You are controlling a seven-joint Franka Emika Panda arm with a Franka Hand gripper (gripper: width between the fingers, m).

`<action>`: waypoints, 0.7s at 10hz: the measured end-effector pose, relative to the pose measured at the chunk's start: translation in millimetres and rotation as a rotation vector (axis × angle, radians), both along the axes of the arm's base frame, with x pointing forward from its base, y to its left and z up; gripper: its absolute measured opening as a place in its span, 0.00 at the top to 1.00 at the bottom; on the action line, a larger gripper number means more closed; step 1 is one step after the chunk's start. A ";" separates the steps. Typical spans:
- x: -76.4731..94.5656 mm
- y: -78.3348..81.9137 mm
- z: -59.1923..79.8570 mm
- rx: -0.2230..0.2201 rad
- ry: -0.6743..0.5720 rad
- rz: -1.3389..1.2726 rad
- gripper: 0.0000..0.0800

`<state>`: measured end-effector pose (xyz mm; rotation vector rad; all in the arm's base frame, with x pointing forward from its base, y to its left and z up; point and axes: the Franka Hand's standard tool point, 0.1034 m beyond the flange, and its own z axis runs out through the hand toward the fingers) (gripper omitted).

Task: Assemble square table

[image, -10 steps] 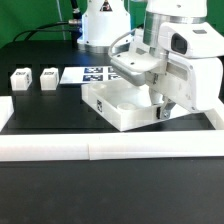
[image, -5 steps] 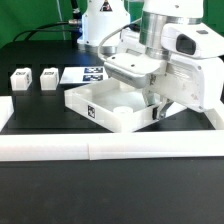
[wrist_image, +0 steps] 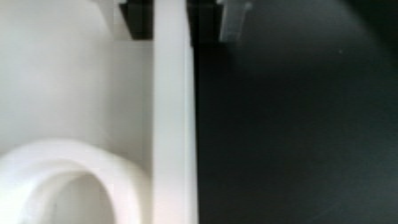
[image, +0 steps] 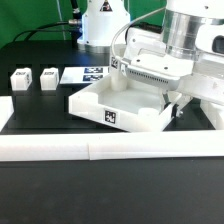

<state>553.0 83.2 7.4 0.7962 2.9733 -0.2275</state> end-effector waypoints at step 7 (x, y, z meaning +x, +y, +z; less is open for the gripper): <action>0.4 6.2 0.7 -0.039 0.040 0.407 0.94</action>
Offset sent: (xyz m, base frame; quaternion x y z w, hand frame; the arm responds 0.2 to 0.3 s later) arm 0.0000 0.0000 0.0000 0.0000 0.0000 -0.1938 0.9810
